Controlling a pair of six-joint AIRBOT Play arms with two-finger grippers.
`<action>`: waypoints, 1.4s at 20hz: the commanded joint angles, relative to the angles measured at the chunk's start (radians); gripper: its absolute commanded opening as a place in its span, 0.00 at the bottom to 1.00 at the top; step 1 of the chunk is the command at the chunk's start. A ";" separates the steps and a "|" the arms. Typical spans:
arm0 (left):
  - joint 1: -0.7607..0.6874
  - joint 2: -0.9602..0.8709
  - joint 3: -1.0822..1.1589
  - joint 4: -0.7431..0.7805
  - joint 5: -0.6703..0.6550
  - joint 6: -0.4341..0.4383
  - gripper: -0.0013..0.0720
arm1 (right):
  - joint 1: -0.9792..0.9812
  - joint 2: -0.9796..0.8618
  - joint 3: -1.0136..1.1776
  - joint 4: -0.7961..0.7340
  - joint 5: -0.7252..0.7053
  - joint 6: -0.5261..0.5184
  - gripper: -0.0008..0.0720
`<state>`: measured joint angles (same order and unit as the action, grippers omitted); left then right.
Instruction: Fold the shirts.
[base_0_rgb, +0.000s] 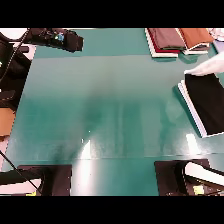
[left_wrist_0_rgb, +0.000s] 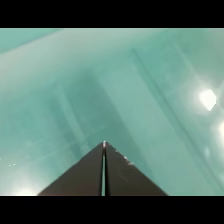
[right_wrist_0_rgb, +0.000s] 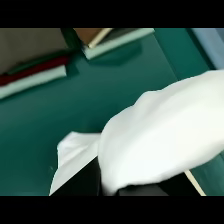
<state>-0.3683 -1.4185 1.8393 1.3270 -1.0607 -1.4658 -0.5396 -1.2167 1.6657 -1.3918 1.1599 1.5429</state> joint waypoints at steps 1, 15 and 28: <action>0.000 0.000 0.000 0.000 -0.010 0.002 0.05 | -0.048 0.131 -0.228 -0.051 0.066 0.020 0.04; 0.000 0.000 0.000 0.000 -0.033 0.009 0.05 | -0.372 0.418 -0.780 -0.131 0.036 -0.033 0.88; 0.001 0.000 0.000 0.001 -0.021 0.008 0.05 | 0.280 0.370 -0.380 0.159 -0.079 -0.033 0.87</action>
<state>-0.3683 -1.4189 1.8393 1.3270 -1.0847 -1.4578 -0.4801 -0.8410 1.2560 -1.2663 1.1358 1.5105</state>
